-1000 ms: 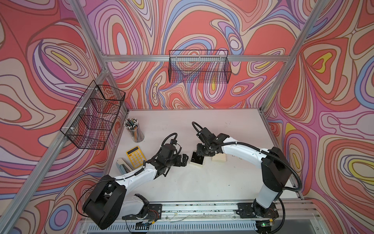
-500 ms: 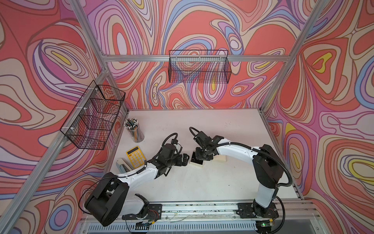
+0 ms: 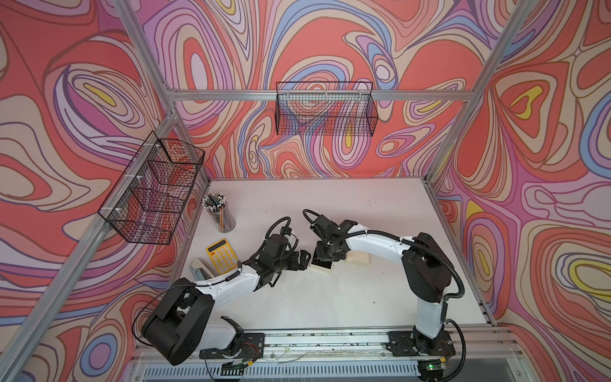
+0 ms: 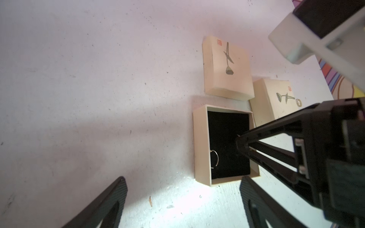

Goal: Take the rings out of the lift-off lid box
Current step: Take out the ring from the jewelry box.

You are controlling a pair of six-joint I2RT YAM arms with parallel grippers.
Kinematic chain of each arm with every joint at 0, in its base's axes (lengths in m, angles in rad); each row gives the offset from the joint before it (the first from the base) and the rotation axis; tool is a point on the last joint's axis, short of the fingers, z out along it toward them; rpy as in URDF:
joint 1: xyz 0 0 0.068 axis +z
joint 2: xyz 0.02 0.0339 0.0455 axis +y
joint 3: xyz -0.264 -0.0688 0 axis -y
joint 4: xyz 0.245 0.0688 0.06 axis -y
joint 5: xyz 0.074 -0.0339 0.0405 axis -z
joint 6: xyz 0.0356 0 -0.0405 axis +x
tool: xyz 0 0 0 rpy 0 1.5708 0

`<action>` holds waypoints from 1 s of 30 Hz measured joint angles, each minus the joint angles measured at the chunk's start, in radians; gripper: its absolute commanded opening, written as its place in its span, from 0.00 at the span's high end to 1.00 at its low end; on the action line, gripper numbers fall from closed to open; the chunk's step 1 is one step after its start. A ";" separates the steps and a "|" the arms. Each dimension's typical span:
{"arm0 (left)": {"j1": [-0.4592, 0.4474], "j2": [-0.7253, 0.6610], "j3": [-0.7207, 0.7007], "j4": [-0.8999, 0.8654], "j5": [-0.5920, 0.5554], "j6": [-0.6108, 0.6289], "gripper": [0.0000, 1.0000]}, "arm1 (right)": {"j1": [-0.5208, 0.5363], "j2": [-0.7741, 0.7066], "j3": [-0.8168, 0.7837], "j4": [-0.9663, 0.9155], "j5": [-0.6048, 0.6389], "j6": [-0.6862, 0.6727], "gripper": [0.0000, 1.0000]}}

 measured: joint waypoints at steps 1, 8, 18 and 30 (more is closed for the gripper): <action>0.000 0.003 0.000 0.003 0.003 -0.001 0.08 | 0.001 0.002 0.002 -0.004 0.003 0.000 0.82; 0.000 0.017 0.000 0.008 0.014 -0.007 0.08 | 0.006 0.028 0.006 -0.016 0.017 -0.004 0.88; 0.000 0.037 0.000 0.027 0.029 -0.015 0.11 | 0.007 0.028 0.006 -0.025 0.026 -0.004 1.00; 0.000 0.111 0.000 0.089 0.089 -0.019 0.20 | 0.007 0.025 -0.011 0.024 0.012 0.011 1.00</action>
